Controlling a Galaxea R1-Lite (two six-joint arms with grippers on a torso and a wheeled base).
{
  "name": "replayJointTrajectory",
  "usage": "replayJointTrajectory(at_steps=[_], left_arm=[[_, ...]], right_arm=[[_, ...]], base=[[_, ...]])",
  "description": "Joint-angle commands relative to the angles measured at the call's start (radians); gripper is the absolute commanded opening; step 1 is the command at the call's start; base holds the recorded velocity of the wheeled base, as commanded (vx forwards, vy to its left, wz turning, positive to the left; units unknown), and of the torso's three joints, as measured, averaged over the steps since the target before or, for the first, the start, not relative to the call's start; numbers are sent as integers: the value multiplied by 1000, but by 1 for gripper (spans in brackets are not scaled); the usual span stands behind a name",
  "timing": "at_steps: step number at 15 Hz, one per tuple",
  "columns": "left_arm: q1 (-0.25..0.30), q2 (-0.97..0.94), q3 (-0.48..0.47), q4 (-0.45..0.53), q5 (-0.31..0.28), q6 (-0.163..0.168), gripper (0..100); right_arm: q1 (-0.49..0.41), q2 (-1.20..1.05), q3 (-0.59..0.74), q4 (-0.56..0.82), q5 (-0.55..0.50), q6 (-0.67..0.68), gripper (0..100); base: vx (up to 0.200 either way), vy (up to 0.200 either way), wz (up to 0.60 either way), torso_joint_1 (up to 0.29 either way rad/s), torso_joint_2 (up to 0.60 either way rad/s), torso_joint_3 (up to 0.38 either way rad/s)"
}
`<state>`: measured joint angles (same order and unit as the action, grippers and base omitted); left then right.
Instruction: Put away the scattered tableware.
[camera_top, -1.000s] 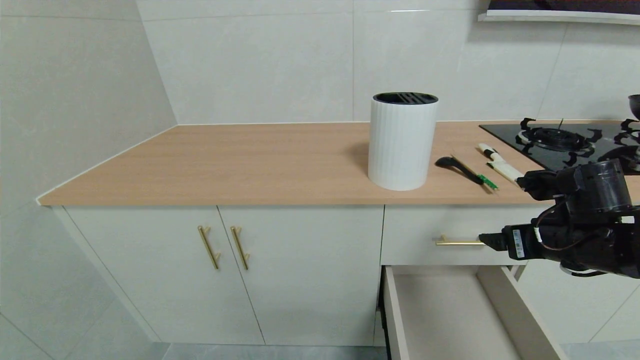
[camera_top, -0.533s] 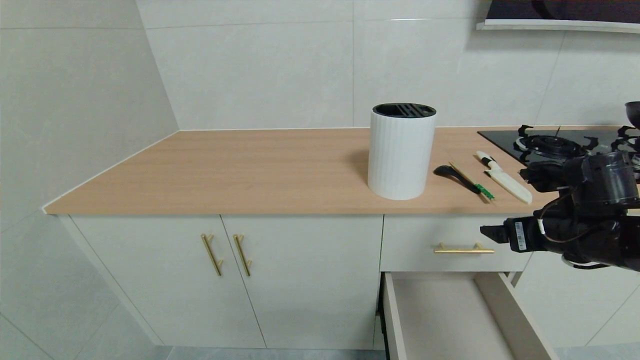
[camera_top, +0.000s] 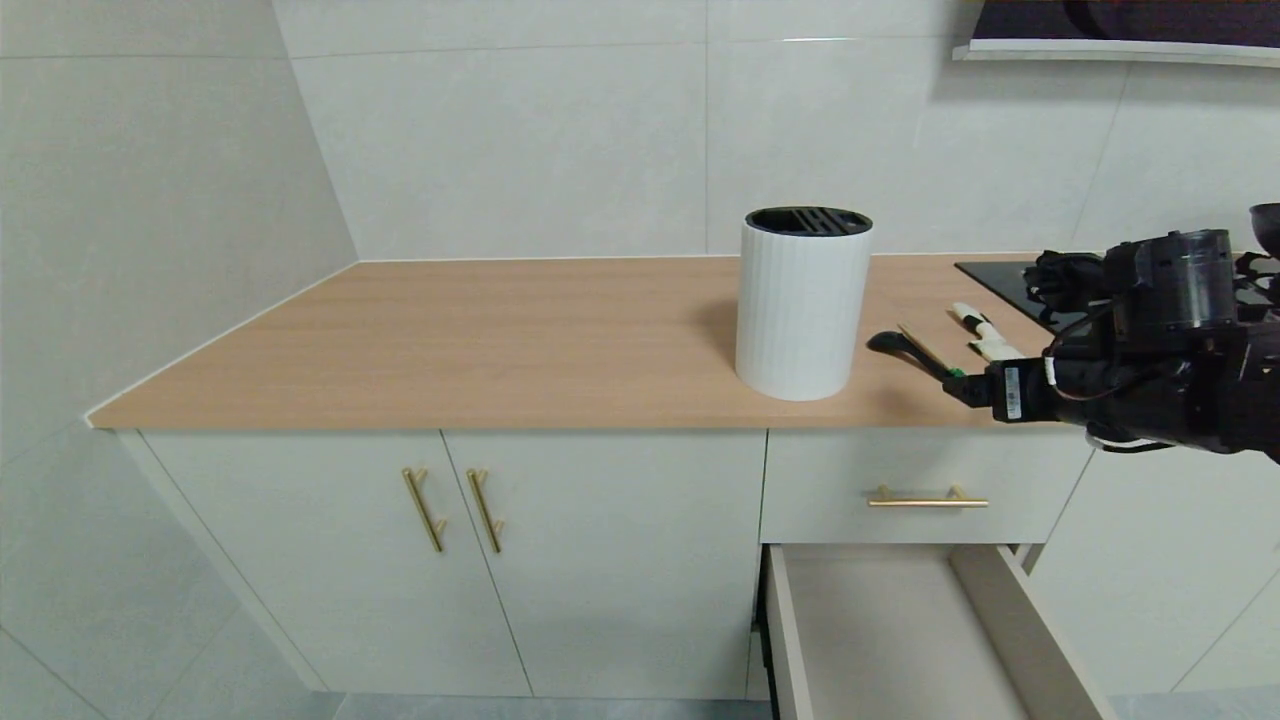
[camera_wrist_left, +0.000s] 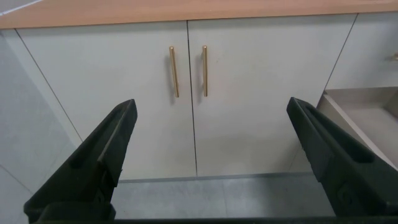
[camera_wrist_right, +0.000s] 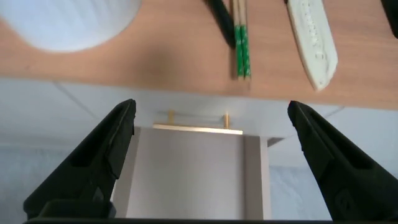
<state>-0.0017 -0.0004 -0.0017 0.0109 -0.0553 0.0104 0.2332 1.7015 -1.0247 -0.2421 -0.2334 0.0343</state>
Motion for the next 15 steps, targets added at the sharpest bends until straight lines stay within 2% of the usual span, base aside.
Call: replayJointTrajectory(at_steps=[1, 3, 15], left_arm=[[0, 0, 0, 0, 0, 0, 100], [0, 0, 0, 0, 0, 0, 100], [0, 0, 0, 0, 0, 0, 100]], right_arm=[[-40, 81, -6, -112, -1, 3, 100], [-64, 129, 2, -223, -1, 1, 100], [-103, 283, -48, -235, -9, 4, 100]], base=[[0, 0, 0, 0, 0, 0], [0, 0, 0, 0, 0, 0], [0, 0, 0, 0, 0, 0]])
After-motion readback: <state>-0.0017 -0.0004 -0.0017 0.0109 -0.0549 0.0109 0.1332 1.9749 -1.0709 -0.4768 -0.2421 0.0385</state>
